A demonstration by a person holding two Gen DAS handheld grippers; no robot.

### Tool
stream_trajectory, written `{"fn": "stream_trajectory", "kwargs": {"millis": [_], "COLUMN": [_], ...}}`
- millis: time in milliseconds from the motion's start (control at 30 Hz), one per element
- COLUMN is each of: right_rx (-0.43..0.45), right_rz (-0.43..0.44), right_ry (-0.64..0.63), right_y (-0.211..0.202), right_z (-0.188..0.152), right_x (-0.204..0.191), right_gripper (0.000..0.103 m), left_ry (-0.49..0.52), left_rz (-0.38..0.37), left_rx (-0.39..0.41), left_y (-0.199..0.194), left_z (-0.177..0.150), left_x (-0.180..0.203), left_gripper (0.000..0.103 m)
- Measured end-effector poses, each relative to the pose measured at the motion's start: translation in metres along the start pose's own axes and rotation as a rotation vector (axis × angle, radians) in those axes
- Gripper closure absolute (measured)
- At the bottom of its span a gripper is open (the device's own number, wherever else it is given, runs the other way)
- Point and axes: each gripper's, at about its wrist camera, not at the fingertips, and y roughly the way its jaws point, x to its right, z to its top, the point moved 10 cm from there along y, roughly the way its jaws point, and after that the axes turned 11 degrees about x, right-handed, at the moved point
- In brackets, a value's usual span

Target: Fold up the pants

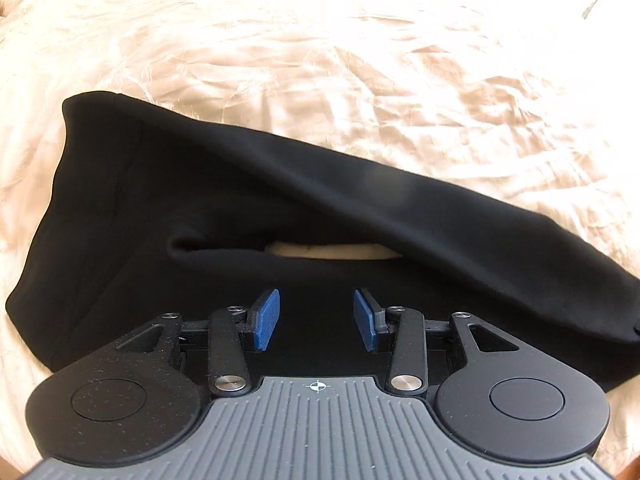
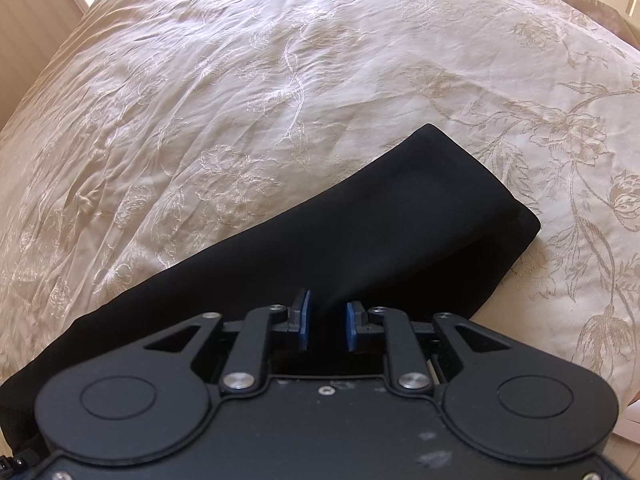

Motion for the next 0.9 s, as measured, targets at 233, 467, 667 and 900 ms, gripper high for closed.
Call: {"fn": "stream_trajectory", "kwargs": {"millis": [233,467,667,900], "right_rx": [-0.009,-0.011,-0.003,0.018], "right_rz": [-0.035,-0.066,-0.073,-0.052], "right_ry": [0.017,0.029,0.032,0.025], "right_y": [0.007,0.011,0.009,0.000], "right_z": [0.000,0.002,0.002,0.005], "right_x": [0.001,0.002,0.000,0.003], "right_gripper": [0.083,0.083,0.083,0.083], "left_ry": [-0.075,-0.116,-0.160,-0.134], "left_rz": [-0.026,0.000,-0.016,-0.040], "left_rx": [0.017,-0.044,0.012,0.091], "left_y": [0.019,0.061,0.060,0.023], "left_z": [0.042,0.052,0.061,0.060], "left_x": [-0.006,-0.009,-0.014,-0.013], "left_gripper": [0.059,0.053,0.087,0.088]}}
